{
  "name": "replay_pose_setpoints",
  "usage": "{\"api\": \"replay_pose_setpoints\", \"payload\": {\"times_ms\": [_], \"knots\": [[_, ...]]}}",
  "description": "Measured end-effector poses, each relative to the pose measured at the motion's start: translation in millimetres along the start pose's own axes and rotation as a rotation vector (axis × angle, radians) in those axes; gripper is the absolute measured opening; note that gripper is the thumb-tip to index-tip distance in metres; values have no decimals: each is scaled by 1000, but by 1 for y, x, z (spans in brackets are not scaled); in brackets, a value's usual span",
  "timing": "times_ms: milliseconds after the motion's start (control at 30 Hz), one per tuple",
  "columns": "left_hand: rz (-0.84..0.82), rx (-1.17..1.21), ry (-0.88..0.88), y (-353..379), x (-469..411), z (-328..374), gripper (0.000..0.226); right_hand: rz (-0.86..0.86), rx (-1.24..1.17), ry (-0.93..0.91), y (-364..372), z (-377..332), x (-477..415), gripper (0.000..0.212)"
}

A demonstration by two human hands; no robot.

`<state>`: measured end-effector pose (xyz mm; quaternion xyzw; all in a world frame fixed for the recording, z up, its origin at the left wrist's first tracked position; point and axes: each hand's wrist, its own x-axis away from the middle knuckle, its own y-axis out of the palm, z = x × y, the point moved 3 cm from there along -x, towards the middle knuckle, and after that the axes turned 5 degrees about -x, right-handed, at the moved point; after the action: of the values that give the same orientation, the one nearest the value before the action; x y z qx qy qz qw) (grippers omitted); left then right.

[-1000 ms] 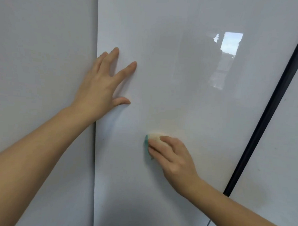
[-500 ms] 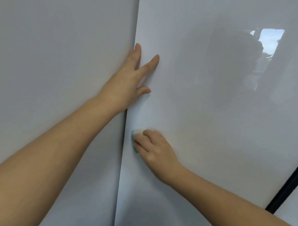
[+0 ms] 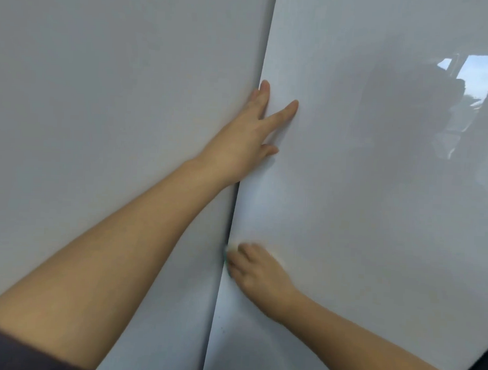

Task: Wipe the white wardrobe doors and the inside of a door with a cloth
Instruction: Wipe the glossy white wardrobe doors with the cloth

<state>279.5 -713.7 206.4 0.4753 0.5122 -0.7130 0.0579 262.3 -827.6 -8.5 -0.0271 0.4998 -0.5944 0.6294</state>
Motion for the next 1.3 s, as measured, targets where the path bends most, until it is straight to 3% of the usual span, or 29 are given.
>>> {"api": "replay_pose_setpoints", "payload": {"times_ms": [67,133,233,300,367,533,733,800,967,1167,1300], "knots": [[-34,-11,-4,1,2,1,76,-138,-12,-50,7,-10,19,16],[-54,-27,-12,3,3,2,82,-143,16,-31,-12,2,7,13],[-56,-45,-12,5,3,3,92,108,34,113,-59,33,-19,25],[-50,-59,-16,7,5,4,98,216,48,186,-65,34,-12,21],[-41,-80,-20,12,11,6,103,132,21,143,-40,8,20,15],[-62,-124,9,42,47,19,105,-269,-20,-45,-3,-26,86,19],[-5,-164,12,62,58,20,108,119,55,160,-94,36,38,23],[1,-173,-1,62,58,21,108,88,47,168,-86,25,58,19],[4,-170,-8,62,60,19,108,-222,-52,29,-65,-8,120,16],[7,-105,-64,67,64,28,111,114,115,262,-142,44,99,17],[47,-94,-12,83,78,49,109,19,63,237,-123,15,149,15]]}}
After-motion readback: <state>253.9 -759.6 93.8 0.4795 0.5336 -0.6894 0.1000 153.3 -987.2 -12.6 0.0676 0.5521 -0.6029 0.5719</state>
